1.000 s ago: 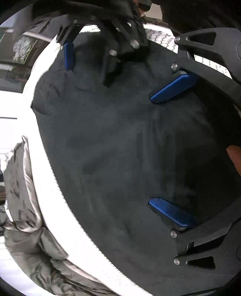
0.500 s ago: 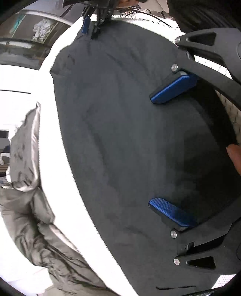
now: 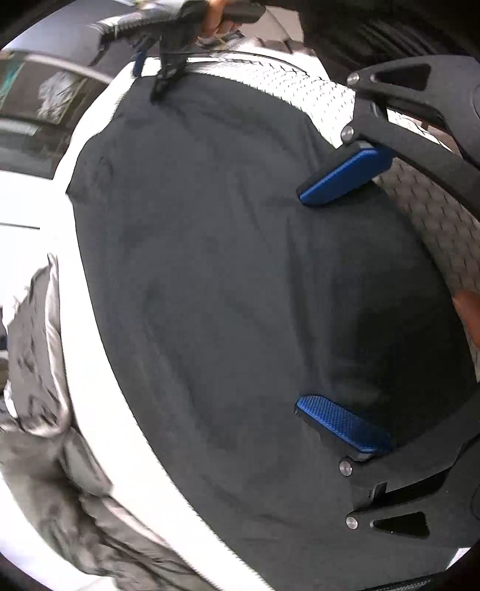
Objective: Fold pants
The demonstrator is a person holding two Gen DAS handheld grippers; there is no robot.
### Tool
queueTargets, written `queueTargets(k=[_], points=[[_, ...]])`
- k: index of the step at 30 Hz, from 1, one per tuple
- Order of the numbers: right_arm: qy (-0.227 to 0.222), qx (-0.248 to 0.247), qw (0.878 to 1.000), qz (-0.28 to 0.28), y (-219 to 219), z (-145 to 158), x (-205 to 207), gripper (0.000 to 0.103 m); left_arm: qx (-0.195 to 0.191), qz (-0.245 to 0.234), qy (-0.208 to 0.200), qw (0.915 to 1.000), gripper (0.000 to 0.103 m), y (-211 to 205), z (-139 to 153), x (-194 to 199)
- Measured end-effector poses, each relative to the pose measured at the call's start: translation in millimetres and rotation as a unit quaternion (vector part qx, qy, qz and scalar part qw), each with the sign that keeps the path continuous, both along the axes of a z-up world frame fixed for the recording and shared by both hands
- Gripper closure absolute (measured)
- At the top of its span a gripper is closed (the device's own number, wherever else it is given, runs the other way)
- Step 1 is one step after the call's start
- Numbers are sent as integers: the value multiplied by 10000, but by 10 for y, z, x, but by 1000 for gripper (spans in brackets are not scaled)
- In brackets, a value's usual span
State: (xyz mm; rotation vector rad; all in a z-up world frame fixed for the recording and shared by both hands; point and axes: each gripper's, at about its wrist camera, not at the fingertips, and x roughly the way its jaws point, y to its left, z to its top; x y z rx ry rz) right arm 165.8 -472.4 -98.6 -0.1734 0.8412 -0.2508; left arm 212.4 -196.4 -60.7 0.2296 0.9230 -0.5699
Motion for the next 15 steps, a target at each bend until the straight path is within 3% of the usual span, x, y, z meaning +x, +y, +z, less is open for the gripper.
queueTargets(k=[1,2,3,4,5,8,12,14,15], points=[[79,-154,9946,-1026,-435,-70,18,14,-41,74,59,9999,0,62,-3,42],[90,3,9906,-1365,-635,-93,16,14,-47,102,84,9999,0,88,-1,51],[-70,795,9868,-1409,-870,-96,-28,14,-36,129,86,9999,0,105,11,64],[-151,1058,9841,-1420,-944,-89,-40,14,-20,136,85,9999,0,109,25,68],[-161,1017,9847,-1409,-939,-72,-35,14,9,154,51,9999,0,107,58,56],[-351,431,9920,-1137,-728,115,-74,14,-22,210,-257,9994,0,129,237,-43],[-959,775,9881,-916,-624,370,-143,14,-240,428,-344,9982,0,119,333,71],[-807,948,9903,-614,-523,345,-1,16,49,391,-277,9988,0,29,246,154],[-622,882,9934,-381,-447,287,119,27,218,433,-260,9985,0,9,201,192]])
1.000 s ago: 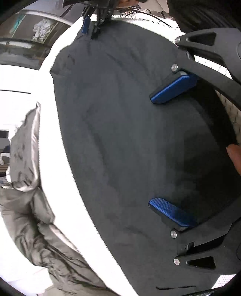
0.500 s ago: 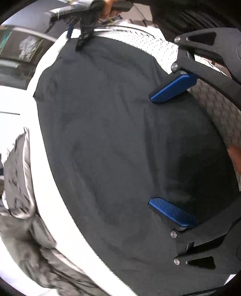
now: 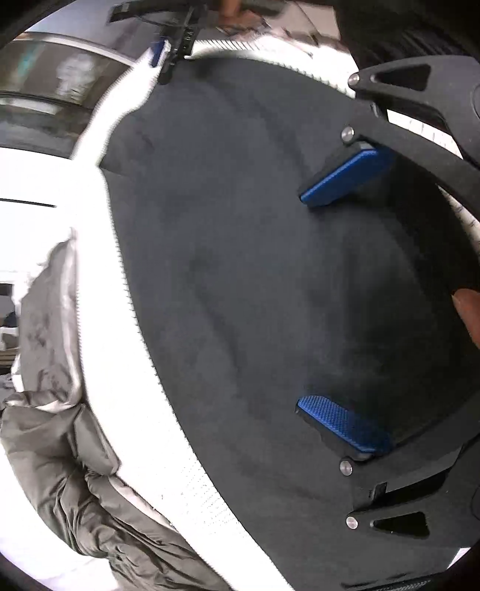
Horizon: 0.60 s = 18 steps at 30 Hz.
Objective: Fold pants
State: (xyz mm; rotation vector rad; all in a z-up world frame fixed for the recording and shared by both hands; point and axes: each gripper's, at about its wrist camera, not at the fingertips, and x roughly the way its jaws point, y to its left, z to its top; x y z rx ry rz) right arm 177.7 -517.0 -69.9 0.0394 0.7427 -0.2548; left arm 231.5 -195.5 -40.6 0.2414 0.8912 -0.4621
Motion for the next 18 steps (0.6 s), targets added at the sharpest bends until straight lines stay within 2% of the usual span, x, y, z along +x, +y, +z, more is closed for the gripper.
queueTargets(k=[1,3,5,8,9,12,13,14,15,16,18], points=[[346,-258,9988,235,82,-122,140,40,90,34,34,9999,0,0,-46,42],[649,-449,9966,248,69,-291,204,40,-19,166,179,9997,0,111,-86,119],[487,-34,9986,220,-64,-308,131,39,-60,372,234,9990,0,246,-95,179],[379,119,9990,194,-118,-224,42,39,-17,708,247,9972,0,430,-115,217],[347,211,9989,212,-127,-197,17,41,-49,721,232,9971,1,456,-96,211],[-112,487,9987,115,-253,-63,-122,43,-91,589,66,9982,1,460,-31,146],[-150,490,9986,-102,-301,-42,-140,54,-15,532,84,9985,1,427,-49,145],[53,472,9986,-220,-332,-104,-95,63,73,524,111,9985,1,414,-79,151],[261,447,9985,-201,-318,-148,-36,66,120,526,142,9984,0,402,-109,165],[496,277,9983,-114,-293,-261,21,66,99,538,200,9983,0,415,-134,189],[548,-24,9982,-231,-286,-282,32,66,149,646,195,9976,0,436,-127,224]])
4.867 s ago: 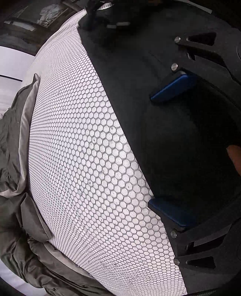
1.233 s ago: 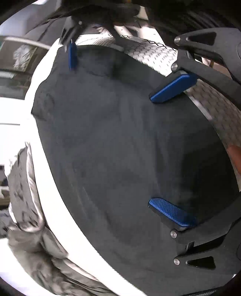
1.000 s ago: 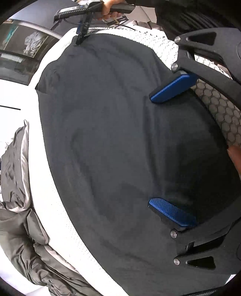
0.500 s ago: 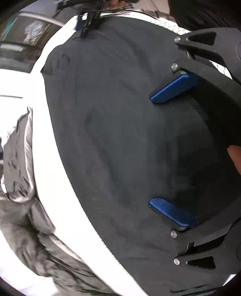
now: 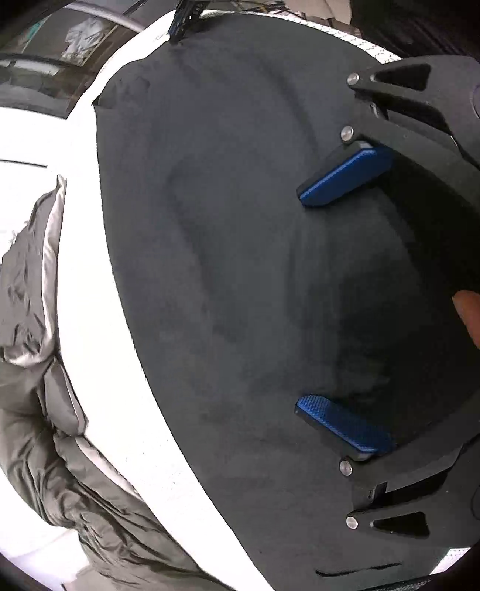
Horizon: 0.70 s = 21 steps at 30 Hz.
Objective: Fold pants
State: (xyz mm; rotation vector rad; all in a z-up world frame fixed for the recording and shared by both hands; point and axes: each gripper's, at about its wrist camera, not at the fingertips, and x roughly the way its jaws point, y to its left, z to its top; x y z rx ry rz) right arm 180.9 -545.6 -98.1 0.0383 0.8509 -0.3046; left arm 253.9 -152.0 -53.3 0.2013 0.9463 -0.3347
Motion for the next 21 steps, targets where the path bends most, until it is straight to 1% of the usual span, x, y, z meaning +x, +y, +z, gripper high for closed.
queueTargets(k=[2,3,4,5,6,8,10,11,12,13,14,15,16,17,19,20,21], points=[[-28,-366,9973,-638,-133,69,-44,67,109,159,-50,9998,0,53,4,25],[-41,-399,9952,-892,-219,82,-74,68,79,196,-34,9998,0,73,14,29],[-153,-51,9952,-967,-314,107,-130,68,60,220,-44,9997,1,80,36,29],[-317,196,9949,-937,-328,148,-158,68,47,195,-117,9997,1,64,84,25],[-438,308,9949,-854,-308,196,-166,68,-4,122,-186,9998,1,26,128,17],[-658,370,9965,-358,-140,318,-81,64,-206,-175,-217,9994,1,-121,219,48],[-572,441,9973,162,32,344,177,62,-239,-447,-157,9986,1,-323,252,126],[-478,477,9972,327,119,330,344,62,-195,-615,-108,9979,1,-448,235,190],[-375,520,9970,433,133,301,472,62,-92,-673,-16,9977,1,-517,187,246],[-158,527,9970,542,167,237,625,62,38,-661,80,9978,0,-547,128,285],[57,373,9979,534,176,150,727,60,134,-578,192,9981,0,-522,45,337],[236,247,9976,600,173,81,814,53,65,-534,254,9982,0,-469,15,369],[303,192,9974,624,133,43,851,37,-15,-493,313,9983,0,-405,10,395],[306,188,9980,522,76,34,866,33,16,-380,308,9988,0,-324,23,414],[252,439,9975,497,-35,66,807,34,89,-153,273,9995,0,-184,33,427],[244,421,9975,505,-29,110,778,36,70,-80,270,9996,0,-129,47,430],[193,279,9977,580,25,178,752,44,71,-32,240,9997,0,-103,67,425]])
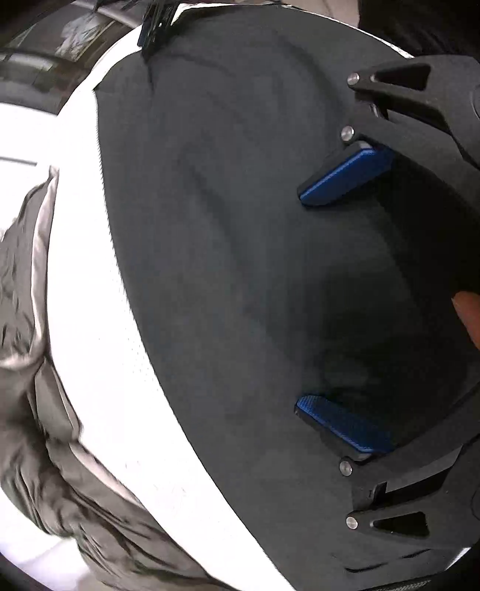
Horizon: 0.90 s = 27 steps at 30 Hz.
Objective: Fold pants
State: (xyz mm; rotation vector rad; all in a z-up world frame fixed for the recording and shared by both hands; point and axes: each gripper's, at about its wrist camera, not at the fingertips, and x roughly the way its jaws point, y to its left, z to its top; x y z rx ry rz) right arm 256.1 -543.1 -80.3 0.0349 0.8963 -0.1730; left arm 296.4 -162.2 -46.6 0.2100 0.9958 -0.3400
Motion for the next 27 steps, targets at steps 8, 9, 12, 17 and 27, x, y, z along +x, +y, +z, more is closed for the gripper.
queueTargets(k=[8,9,12,17,27], points=[[-375,-57,9991,-174,166,278,375,77,197,72,8,9998,0,-166,29,392],[-161,21,9997,-156,140,168,454,79,241,111,6,9996,0,-141,-12,416],[185,83,9994,-298,63,-52,545,74,60,250,89,9996,0,54,-34,433],[-64,-137,9989,-455,239,239,393,72,-16,582,-71,9983,1,266,100,334],[-191,337,9838,1749,2117,327,-222,65,322,-392,-303,9983,1,-333,4,-152]])
